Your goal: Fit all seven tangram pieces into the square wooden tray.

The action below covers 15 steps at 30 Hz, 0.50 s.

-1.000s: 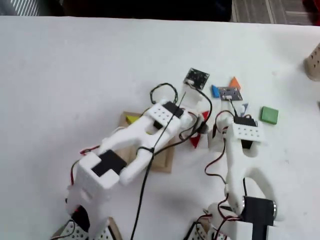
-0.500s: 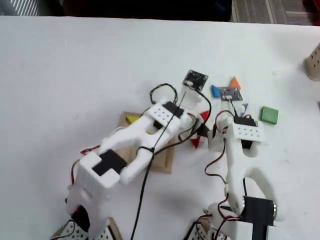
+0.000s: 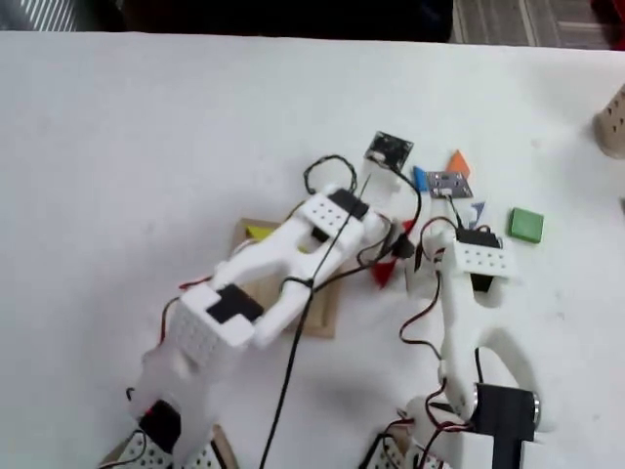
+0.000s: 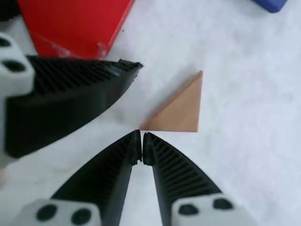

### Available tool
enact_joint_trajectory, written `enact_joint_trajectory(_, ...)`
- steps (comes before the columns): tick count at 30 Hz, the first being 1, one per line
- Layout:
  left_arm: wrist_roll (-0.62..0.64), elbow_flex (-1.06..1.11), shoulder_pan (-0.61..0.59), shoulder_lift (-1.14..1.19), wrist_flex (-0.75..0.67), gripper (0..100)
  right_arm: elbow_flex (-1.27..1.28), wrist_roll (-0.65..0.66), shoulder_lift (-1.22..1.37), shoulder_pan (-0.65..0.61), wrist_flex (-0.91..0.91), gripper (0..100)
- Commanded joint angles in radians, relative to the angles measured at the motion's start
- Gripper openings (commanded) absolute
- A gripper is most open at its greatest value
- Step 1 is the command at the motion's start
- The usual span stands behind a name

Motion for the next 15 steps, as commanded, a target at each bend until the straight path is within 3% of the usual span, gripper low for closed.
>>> enact_joint_trajectory(1, -0.003, -0.170, -0.012, 0.053, 0.112, 38, -0.003, 0.009, -0.038, 0.008, 0.005, 1.8)
enact_joint_trajectory(4, -0.057, -0.203, -0.005, 0.076, 0.135, 32, -0.003, 0.009, -0.038, 0.008, 0.005, 1.8)
enact_joint_trajectory(10, -0.163, -0.204, 0.024, 0.076, 0.137, 11, -0.003, 0.011, -0.045, 0.012, 0.005, 1.8)
enact_joint_trajectory(15, -0.166, -0.201, 0.027, 0.076, 0.141, 8, -0.003, 0.011, -0.045, 0.012, 0.005, 1.8)
